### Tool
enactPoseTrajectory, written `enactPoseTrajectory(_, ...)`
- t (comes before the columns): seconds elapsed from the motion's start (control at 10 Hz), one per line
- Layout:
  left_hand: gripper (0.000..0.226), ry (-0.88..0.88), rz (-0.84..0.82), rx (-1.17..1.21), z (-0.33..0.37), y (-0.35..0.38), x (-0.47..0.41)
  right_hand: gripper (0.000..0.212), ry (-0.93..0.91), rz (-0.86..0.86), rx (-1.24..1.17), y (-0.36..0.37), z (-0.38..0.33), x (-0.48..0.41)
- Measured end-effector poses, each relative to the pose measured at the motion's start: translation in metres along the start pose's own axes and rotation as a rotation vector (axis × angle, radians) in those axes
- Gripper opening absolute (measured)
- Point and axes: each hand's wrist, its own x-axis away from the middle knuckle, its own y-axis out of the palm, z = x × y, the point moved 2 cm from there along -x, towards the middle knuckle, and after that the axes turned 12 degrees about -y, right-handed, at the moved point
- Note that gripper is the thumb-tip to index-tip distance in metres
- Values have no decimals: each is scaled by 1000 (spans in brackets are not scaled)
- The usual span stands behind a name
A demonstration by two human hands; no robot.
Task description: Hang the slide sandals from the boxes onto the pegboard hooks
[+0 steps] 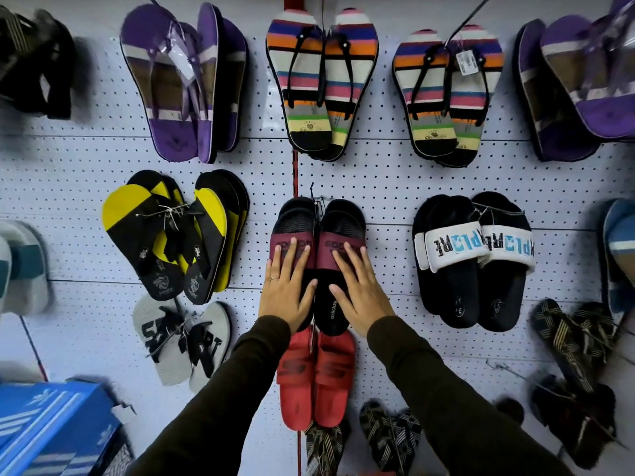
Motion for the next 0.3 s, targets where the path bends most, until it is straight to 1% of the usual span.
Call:
enactPoseTrajectory(0.1,66,-24,1,-19,3,-3,2,65,19,-64,-15,-13,-10,-2)
enactPoseTrajectory(0.2,66,-41,37,-37,7,-9,5,61,64,-7,-368,-40,-10,2)
enactPoseTrajectory(0.3,64,-64,123,-46,20,-19,13,59,109,240,-721,-103,4,17)
